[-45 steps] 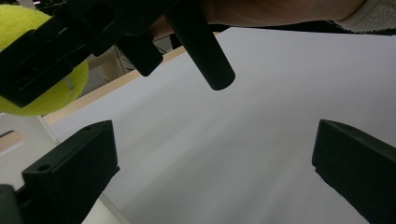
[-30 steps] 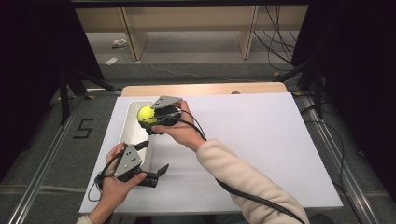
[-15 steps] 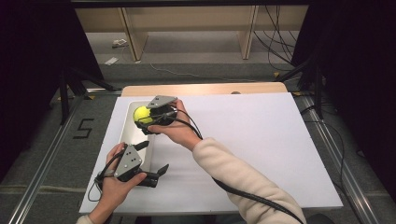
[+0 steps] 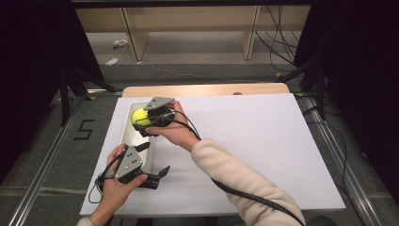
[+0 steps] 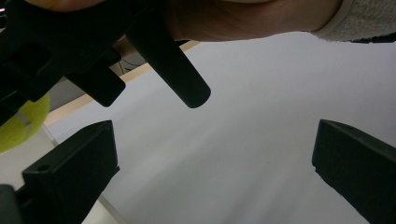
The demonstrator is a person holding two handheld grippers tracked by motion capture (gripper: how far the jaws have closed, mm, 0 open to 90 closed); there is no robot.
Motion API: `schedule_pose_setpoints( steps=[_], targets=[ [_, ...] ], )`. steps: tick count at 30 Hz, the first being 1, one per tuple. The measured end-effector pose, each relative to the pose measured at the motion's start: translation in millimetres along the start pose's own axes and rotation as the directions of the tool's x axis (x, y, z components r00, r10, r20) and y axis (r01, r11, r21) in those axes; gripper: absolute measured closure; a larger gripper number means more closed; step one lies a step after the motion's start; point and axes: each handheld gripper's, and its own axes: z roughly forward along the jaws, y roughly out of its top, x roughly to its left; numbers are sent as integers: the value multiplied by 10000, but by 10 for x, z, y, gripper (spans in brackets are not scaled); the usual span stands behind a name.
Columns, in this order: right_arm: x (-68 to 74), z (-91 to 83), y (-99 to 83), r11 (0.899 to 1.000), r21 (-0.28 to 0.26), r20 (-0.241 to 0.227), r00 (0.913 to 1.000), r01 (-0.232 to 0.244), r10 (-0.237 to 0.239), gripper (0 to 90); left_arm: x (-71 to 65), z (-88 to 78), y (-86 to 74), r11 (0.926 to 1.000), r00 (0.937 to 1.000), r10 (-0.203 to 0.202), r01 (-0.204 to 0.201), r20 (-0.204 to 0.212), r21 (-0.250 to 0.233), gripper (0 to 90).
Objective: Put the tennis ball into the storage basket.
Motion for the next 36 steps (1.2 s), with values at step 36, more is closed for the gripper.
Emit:
schedule_pose_setpoints(
  steps=[36],
  targets=[
    [-8, 163, 9, 9998, 170, -151, 9999, -62, 64, 260, -1, -2, 1, 10000, 10000, 4, -4, -1, -10, 0]
  ],
)
